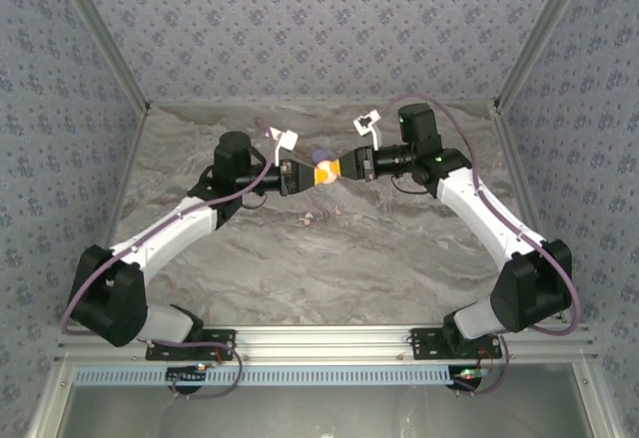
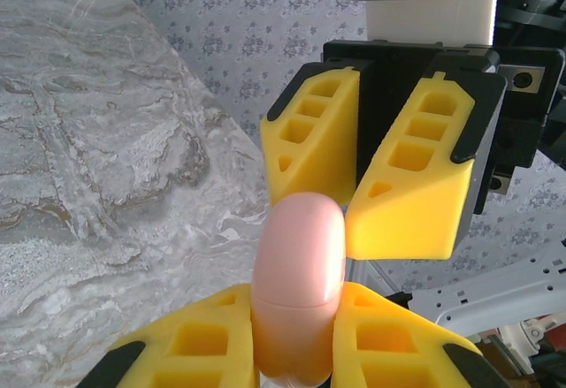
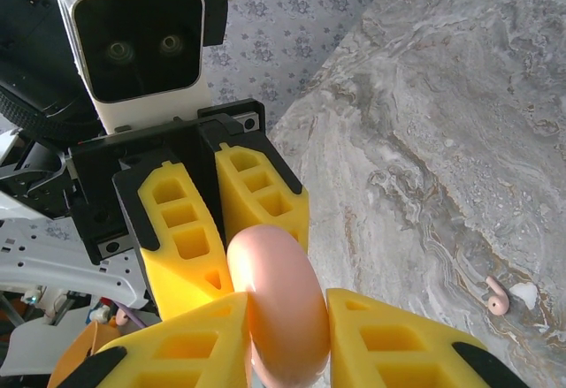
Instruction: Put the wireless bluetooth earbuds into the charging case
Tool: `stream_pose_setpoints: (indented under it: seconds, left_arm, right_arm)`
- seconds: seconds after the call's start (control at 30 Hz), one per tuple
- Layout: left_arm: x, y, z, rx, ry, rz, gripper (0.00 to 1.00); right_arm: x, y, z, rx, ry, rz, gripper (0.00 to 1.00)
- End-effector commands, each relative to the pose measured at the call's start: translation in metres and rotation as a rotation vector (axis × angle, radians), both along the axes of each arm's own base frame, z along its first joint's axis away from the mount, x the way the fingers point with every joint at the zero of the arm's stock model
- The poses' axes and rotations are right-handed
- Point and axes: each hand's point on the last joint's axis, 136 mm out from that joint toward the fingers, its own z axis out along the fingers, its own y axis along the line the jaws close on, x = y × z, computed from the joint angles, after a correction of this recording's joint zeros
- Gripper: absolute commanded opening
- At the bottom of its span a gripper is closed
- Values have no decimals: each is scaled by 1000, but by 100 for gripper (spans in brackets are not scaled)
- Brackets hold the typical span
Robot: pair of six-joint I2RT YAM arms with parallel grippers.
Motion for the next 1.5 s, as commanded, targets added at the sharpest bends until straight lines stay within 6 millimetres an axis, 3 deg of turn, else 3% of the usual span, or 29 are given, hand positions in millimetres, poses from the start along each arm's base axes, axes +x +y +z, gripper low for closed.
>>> stream_pose_setpoints:
  seconds: [0.0, 1.23, 1.47]
  left_arm:
    - [6, -7, 27, -48, -69, -8, 17]
    - [0, -10, 26, -50, -69, -38, 30]
    - [1, -11, 23, -38, -62, -38, 16]
  right_arm:
    - [-19, 8, 14, 45, -23, 85, 25]
    - [-13, 6, 11, 31, -17, 54, 25]
    - [-12, 6, 12, 28, -18, 47, 25]
